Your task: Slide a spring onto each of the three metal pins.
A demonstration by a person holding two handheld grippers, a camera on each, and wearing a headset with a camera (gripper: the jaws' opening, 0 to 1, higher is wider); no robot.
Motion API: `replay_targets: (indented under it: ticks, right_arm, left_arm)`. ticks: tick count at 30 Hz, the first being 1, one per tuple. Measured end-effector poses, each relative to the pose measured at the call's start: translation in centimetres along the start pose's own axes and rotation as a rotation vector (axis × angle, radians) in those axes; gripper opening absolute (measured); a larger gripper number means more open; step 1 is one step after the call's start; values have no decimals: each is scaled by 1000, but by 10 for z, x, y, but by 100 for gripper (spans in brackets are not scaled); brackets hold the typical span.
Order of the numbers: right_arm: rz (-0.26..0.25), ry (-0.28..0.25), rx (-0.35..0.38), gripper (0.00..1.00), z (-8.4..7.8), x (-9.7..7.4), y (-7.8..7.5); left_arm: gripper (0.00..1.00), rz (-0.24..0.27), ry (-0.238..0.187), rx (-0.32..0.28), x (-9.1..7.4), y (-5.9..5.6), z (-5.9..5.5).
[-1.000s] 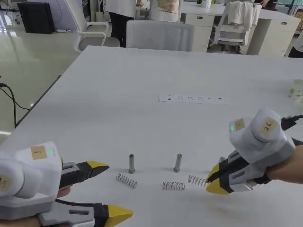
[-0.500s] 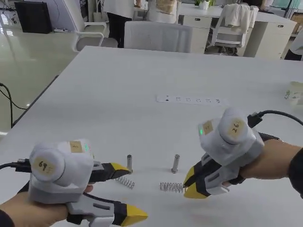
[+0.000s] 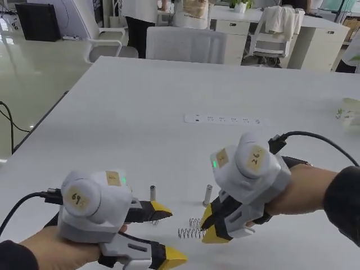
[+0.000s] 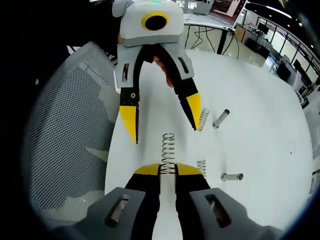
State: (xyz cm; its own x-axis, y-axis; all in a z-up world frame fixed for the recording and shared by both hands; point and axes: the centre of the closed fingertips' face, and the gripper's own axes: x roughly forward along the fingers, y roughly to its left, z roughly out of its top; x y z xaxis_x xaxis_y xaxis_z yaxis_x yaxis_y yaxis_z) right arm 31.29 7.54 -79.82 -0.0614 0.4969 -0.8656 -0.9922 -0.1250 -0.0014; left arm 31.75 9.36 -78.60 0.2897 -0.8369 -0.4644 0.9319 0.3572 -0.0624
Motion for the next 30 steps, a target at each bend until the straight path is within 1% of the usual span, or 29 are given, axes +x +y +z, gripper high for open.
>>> replay_targets:
  ticks: [1,3,7,9,12,20,23,24,26,30]
  right_arm:
    - [3,1,-5,7,1,1,1]
    - [7,3,-13,7,2,1,3]
    - [13,9,-27,7,2,2,6]
    - [14,14,-34,7,2,2,7]
    - [18,15,-41,7,2,2,8]
    - [34,21,-60,7,1,3,13]
    - [42,25,-71,7,0,4,16]
    - [43,25,-72,7,0,4,16]
    - [44,25,-73,7,0,4,17]
    - [51,24,-79,7,1,4,19]
  left_arm:
    - [41,-6,-6,17,1,-2,2]
    - [37,-15,-15,33,2,-4,4]
    - [31,-28,-12,56,4,-8,3]
    - [26,-39,-13,65,5,-10,3]
    - [19,-51,-9,73,6,-14,2]
    - [7,-67,5,84,9,-19,-2]
    - [5,-71,12,73,9,-20,-3]
    - [4,-74,13,60,9,-20,-4]
    - [4,-74,18,53,9,-20,-5]
    - [3,-81,29,62,10,-22,-7]
